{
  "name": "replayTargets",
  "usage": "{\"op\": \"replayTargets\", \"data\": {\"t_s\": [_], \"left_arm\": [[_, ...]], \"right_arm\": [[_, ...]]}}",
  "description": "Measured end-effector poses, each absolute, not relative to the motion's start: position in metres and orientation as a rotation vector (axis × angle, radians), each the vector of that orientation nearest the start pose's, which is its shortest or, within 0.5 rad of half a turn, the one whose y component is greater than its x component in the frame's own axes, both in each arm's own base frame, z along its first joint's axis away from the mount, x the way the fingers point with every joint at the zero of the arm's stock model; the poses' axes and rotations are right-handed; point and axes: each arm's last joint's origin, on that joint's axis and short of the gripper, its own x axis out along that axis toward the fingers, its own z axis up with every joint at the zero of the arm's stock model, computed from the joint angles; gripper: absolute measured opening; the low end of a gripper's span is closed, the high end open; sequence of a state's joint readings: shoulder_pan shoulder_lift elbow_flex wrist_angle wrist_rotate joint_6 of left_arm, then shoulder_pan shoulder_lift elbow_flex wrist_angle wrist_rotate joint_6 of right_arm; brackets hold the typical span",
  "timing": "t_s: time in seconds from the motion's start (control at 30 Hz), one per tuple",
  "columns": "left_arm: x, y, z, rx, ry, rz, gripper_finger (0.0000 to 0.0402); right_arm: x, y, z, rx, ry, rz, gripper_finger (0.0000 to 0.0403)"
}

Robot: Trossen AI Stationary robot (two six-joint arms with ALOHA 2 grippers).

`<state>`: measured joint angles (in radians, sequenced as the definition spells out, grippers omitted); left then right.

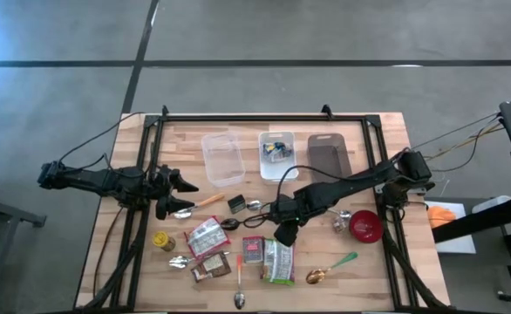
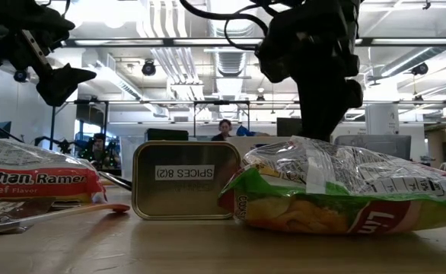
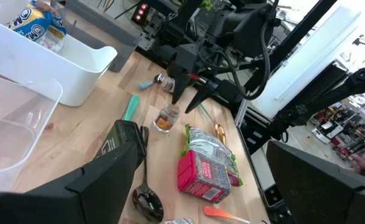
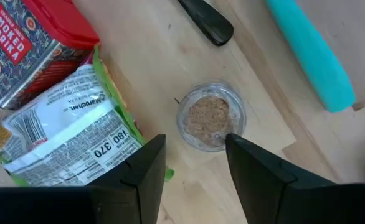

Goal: Pick & Place Food Item
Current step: Put the left brown seasoning bottle into the black bin

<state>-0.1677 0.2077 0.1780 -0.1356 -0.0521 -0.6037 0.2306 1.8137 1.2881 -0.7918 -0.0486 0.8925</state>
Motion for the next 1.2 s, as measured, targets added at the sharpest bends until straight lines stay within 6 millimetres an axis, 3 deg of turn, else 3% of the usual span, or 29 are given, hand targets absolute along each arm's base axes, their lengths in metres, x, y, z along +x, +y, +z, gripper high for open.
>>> {"op": "replayTargets", "data": {"t_s": [0.73, 0.87, 1.2], "left_arm": [[0.1085, -0.0175, 0.1942, -0.586, 0.252, -0.066, 0.0362], [0.1084, -0.0175, 0.1958, -0.587, 0.247, -0.069, 0.0362], [0.1084, -0.0176, 0.1957, -0.601, 0.25, -0.07, 0.0363]], "right_arm": [[0.3416, 0.0793, 0.1975, 0.562, 1.298, -0.362, 0.0169], [0.3422, 0.081, 0.1989, 0.68, 1.307, -0.387, 0.0169], [0.3416, 0.0825, 0.1991, 0.696, 1.359, -0.293, 0.0169]]}}
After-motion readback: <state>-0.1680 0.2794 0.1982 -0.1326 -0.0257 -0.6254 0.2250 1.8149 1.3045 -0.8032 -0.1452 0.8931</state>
